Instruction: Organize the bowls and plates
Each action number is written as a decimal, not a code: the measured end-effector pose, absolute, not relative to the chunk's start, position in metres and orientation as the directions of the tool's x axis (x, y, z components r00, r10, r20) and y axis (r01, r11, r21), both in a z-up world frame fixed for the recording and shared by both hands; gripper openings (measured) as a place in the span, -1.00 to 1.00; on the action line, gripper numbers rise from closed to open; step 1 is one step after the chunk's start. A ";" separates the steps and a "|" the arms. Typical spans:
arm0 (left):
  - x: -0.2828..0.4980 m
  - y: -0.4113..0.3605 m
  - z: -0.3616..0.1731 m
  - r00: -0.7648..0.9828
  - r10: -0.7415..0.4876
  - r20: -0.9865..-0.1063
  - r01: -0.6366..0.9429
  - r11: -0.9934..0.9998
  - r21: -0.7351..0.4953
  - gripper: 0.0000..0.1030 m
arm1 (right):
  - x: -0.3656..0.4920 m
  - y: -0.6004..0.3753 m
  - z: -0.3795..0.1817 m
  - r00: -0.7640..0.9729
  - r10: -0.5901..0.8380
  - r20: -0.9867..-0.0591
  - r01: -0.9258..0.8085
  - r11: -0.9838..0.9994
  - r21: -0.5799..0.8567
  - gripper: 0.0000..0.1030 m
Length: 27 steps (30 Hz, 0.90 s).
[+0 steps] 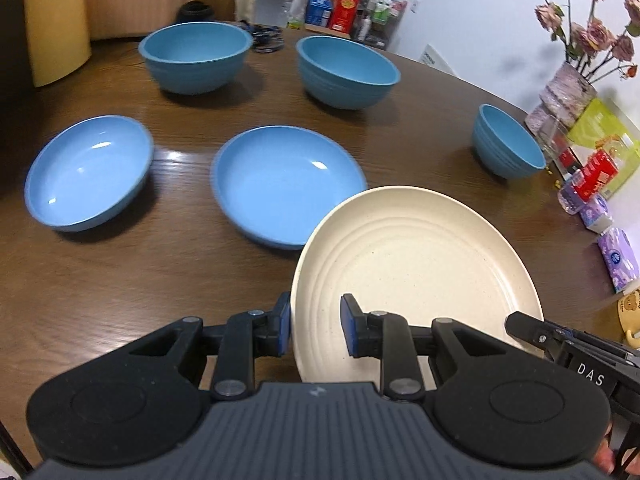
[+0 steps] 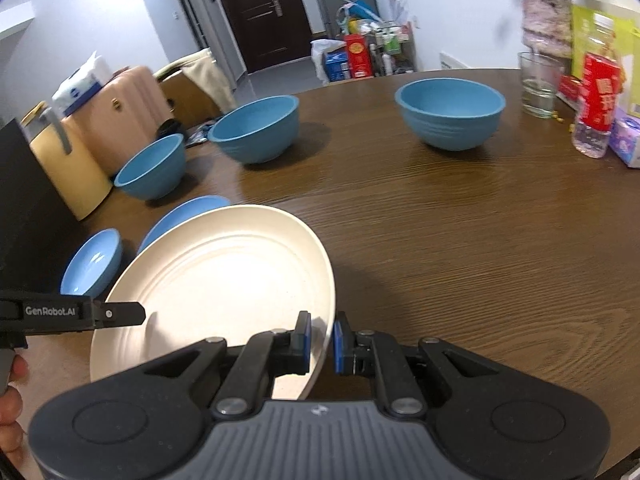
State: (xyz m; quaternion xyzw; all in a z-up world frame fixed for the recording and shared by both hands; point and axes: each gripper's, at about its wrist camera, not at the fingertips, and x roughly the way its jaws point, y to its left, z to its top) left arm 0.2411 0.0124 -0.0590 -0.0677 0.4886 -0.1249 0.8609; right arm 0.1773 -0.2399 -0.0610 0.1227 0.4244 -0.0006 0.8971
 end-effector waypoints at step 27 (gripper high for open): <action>0.234 0.047 -0.110 0.364 -0.242 -0.899 0.151 0.968 -0.199 -0.50 | 0.177 -0.189 -0.096 0.532 0.082 -0.843 0.050 0.990 0.128 -0.78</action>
